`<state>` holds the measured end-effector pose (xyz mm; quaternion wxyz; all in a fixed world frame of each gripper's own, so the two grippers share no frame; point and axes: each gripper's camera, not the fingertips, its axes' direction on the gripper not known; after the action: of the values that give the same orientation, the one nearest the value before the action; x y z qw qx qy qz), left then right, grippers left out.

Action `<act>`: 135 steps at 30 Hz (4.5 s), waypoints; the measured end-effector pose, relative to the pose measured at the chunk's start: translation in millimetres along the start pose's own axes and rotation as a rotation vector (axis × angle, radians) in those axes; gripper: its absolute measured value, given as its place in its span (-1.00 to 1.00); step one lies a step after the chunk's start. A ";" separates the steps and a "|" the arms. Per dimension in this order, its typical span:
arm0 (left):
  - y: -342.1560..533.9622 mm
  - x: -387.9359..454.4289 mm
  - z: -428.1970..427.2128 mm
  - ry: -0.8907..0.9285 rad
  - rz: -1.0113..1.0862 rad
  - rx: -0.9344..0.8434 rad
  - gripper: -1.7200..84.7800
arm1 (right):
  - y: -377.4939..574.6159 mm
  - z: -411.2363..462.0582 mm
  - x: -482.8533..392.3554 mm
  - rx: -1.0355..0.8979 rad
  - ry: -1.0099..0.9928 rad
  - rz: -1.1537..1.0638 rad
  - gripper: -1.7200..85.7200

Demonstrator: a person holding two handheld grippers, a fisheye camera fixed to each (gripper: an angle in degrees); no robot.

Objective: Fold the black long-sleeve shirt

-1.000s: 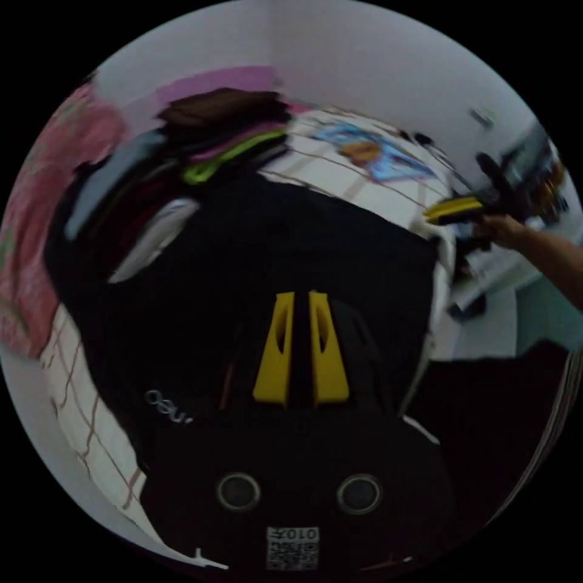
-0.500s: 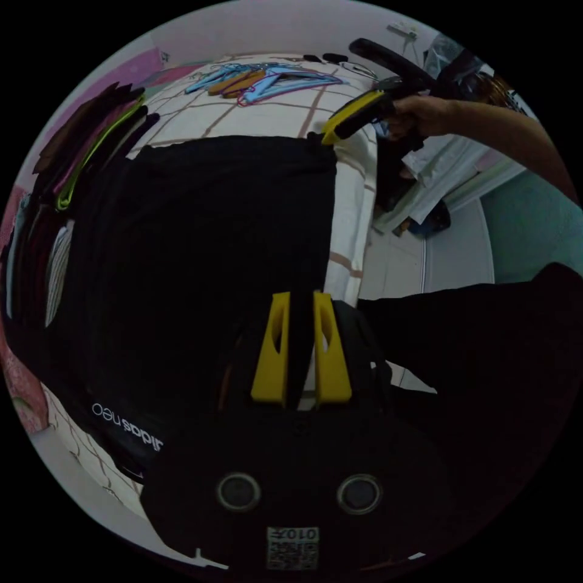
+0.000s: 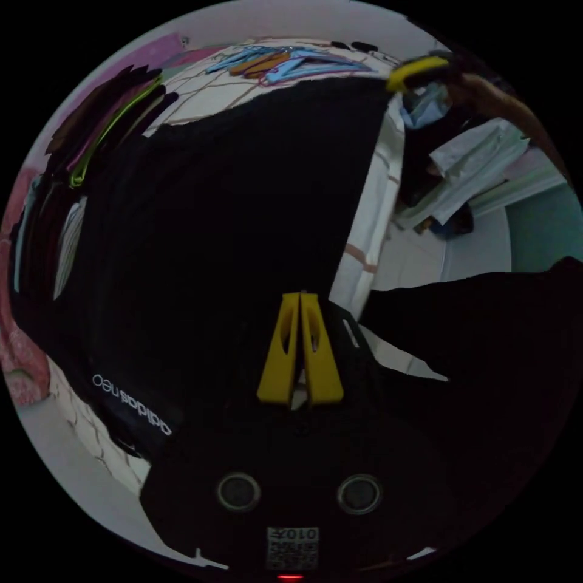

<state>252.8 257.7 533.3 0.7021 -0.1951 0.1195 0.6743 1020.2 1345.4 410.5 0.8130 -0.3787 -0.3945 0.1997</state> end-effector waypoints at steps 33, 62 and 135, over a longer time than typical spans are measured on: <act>-291.3 -181.1 -49.9 -0.265 -0.094 0.163 -0.73 | 163.2 94.3 51.4 0.156 0.018 0.429 -0.81; -366.2 -113.6 -128.6 -0.530 0.034 0.231 -0.84 | 174.3 127.2 18.2 0.197 0.095 0.409 -0.90; 516.6 -241.3 -92.2 -0.187 -0.402 0.221 -0.72 | -454.3 570.4 -611.5 0.043 -0.011 -0.395 -0.90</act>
<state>-266.6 7.9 496.5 0.8472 -0.0738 0.0858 0.5191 207.4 937.7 691.3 0.8421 -0.2754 -0.4614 0.0470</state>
